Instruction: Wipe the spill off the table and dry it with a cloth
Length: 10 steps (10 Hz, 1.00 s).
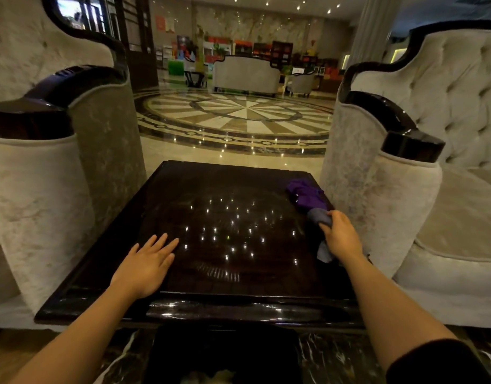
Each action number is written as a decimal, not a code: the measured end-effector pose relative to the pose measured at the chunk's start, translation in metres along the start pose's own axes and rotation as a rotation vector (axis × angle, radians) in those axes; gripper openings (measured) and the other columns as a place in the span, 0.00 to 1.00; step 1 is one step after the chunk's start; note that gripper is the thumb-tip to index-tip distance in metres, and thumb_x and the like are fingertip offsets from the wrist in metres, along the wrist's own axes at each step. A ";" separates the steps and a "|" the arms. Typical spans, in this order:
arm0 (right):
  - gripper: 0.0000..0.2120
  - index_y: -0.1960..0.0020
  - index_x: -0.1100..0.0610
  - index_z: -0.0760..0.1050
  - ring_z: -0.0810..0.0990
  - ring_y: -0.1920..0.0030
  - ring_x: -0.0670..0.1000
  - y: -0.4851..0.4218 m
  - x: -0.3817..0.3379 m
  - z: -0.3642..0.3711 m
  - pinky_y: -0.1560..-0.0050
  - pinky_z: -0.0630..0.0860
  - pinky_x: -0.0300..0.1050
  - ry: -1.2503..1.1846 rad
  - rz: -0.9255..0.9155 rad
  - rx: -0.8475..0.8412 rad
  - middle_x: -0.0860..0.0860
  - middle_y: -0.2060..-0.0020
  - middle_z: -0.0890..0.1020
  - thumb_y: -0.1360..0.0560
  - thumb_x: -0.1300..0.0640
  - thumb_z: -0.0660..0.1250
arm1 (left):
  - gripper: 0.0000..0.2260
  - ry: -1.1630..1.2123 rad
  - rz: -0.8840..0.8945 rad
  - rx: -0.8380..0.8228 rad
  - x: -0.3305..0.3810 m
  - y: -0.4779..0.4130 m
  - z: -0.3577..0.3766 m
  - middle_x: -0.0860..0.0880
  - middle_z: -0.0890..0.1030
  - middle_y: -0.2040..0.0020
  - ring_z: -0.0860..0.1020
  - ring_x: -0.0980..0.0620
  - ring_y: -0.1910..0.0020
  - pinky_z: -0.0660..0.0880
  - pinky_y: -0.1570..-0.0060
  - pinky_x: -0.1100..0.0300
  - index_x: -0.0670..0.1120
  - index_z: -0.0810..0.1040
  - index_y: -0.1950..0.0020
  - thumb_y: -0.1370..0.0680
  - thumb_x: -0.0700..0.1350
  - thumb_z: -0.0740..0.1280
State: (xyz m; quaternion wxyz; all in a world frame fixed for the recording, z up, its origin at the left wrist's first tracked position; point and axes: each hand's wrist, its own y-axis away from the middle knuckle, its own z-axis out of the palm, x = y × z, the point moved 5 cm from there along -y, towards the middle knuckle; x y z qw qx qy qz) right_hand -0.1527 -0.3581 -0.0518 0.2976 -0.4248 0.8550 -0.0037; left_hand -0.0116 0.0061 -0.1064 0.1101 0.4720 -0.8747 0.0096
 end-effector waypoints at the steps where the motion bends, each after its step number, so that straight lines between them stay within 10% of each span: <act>1: 0.15 0.44 0.67 0.68 0.72 0.45 0.64 0.001 0.001 0.011 0.48 0.70 0.57 0.023 0.013 0.027 0.65 0.44 0.73 0.22 0.55 0.58 | 0.21 -0.005 -0.001 0.002 0.001 0.000 0.000 0.51 0.47 0.23 0.44 0.51 0.24 0.45 0.26 0.51 0.55 0.47 0.26 0.19 0.52 0.44; 5: 0.32 0.27 0.49 0.39 0.41 0.26 0.57 -0.004 0.014 0.027 0.29 0.40 0.63 0.374 0.060 -0.412 0.54 0.25 0.39 0.25 0.36 0.43 | 0.22 -0.033 -0.008 -0.037 0.002 0.001 -0.001 0.50 0.46 0.23 0.44 0.50 0.24 0.45 0.26 0.49 0.54 0.46 0.25 0.19 0.52 0.44; 10: 0.29 0.29 0.44 0.33 0.37 0.26 0.55 0.031 -0.079 -0.002 0.28 0.39 0.58 0.271 -0.098 -0.348 0.52 0.25 0.38 0.24 0.38 0.43 | 0.23 -0.209 -0.044 -0.196 0.022 -0.011 -0.044 0.47 0.52 0.23 0.52 0.47 0.24 0.56 0.28 0.47 0.54 0.49 0.25 0.20 0.56 0.47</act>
